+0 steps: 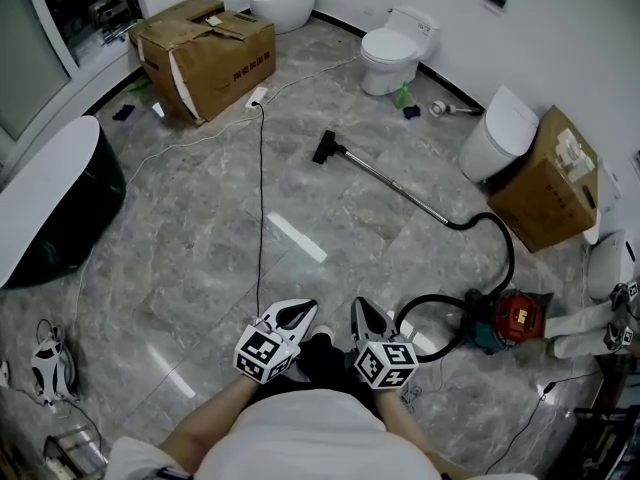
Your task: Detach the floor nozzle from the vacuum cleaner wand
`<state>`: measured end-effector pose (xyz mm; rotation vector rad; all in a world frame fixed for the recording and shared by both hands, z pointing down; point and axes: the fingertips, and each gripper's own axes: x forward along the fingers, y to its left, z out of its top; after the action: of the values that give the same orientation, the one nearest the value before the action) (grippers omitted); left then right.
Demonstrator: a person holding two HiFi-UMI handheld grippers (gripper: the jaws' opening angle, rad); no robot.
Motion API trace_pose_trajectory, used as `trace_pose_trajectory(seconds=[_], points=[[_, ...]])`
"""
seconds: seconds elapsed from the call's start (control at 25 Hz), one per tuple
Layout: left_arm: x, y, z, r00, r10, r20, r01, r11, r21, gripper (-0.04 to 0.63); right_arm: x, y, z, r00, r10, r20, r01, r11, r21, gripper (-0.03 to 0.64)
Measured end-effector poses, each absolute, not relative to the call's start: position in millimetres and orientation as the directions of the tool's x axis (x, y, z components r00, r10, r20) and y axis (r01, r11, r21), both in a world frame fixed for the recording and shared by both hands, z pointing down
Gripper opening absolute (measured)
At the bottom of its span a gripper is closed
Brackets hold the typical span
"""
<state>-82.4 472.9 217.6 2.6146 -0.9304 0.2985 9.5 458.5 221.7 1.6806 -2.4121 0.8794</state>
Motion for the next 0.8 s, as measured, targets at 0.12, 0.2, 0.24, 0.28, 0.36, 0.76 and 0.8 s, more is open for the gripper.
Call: trace_pose_trajectory(seconds=[0.12,0.2,0.24,0.28,0.36,0.76,0.8], points=[[-66.0,463.8,219.6,0.770,-0.556,0.312,-0.632,-0.731,0.256,0.009,22.9,448.5,225.7,-0.401,-0.835,0.377,-0.877,0.231,-0.422,0.017],[-55.3,459.4,222.4,0.775,-0.548,0.315,-0.625,-0.740,0.249,0.009,30.4,442.5,230.7,-0.406,-0.831,0.381,-0.871,0.226,-0.436,0.017],[-51.1,456.4,223.9,0.773,-0.548,0.318,-0.626,-0.741,0.244,0.009,33.7,439.2,232.9,-0.410,-0.829,0.380,-0.867,0.226,-0.443,0.017],[-47.9,452.8,225.2,0.770,-0.552,0.320,-0.630,-0.738,0.241,0.009,36.6,435.7,234.2,-0.416,-0.827,0.378,-0.864,0.229,-0.449,0.017],[-45.1,444.8,228.0,0.757,-0.567,0.324,-0.645,-0.727,0.236,0.009,41.0,428.4,234.9,-0.427,-0.825,0.371,-0.860,0.245,-0.448,0.017],[-27.7,425.4,235.9,0.738,-0.591,0.326,-0.670,-0.703,0.240,0.009,61.8,399.8,240.7,-0.430,-0.824,0.370,-0.859,0.247,-0.449,0.017],[-26.1,422.0,234.8,0.738,-0.591,0.325,-0.669,-0.702,0.242,0.009,62.2,396.4,241.1,-0.430,-0.822,0.374,-0.862,0.250,-0.441,0.016]])
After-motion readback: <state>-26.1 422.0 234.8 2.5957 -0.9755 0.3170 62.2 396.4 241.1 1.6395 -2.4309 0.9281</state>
